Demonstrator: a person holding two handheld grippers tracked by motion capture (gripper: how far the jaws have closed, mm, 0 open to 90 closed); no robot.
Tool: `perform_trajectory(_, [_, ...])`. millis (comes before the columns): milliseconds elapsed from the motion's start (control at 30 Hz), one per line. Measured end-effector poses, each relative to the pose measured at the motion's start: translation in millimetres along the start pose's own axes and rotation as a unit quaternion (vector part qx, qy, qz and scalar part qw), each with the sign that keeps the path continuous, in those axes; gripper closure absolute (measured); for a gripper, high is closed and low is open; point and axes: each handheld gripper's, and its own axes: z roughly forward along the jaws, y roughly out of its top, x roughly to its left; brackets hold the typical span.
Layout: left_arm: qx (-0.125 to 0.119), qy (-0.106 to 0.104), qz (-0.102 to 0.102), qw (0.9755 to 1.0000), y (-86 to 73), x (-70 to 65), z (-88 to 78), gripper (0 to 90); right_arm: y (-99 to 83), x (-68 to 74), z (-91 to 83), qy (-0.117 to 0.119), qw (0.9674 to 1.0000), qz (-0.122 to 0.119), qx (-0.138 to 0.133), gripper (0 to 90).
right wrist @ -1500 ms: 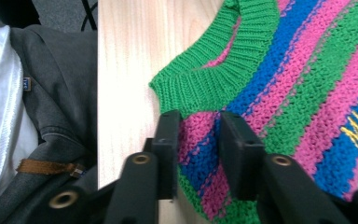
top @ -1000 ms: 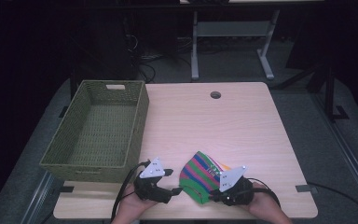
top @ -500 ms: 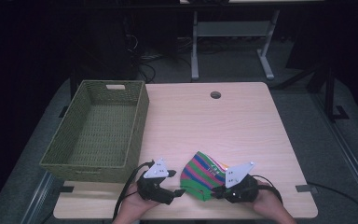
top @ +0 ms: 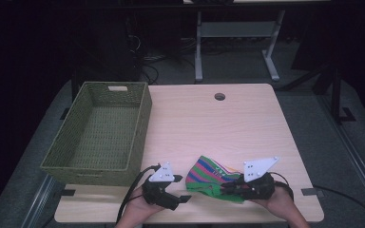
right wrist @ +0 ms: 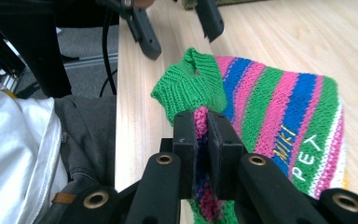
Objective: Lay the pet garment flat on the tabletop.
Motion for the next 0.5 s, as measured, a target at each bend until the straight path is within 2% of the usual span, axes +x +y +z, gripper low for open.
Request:
perform_trajectory(33, [0.001,-0.001,-0.001,1.0,0.4,-0.4,1.3,26.3,0.2,-0.2,-2.3,0.002,1.0,0.006,-0.007,82.5])
perform_trajectory(333, [0.003,0.0,0.003,1.0,7.4,4.3,8.1,26.6,-2.6,-6.4,-15.2,0.012,0.9993,0.007,-0.034,82.4])
perform_trajectory(400, [0.008,0.005,0.017,0.9998,10.4,5.5,11.5,26.7,-3.2,-7.2,-16.9,0.015,0.9992,0.009,-0.037,82.5])
perform_trajectory(500, [0.001,0.016,0.025,0.9996,13.8,6.8,12.5,26.8,-4.4,-8.7,-19.3,0.017,0.9991,0.01,-0.039,82.5])
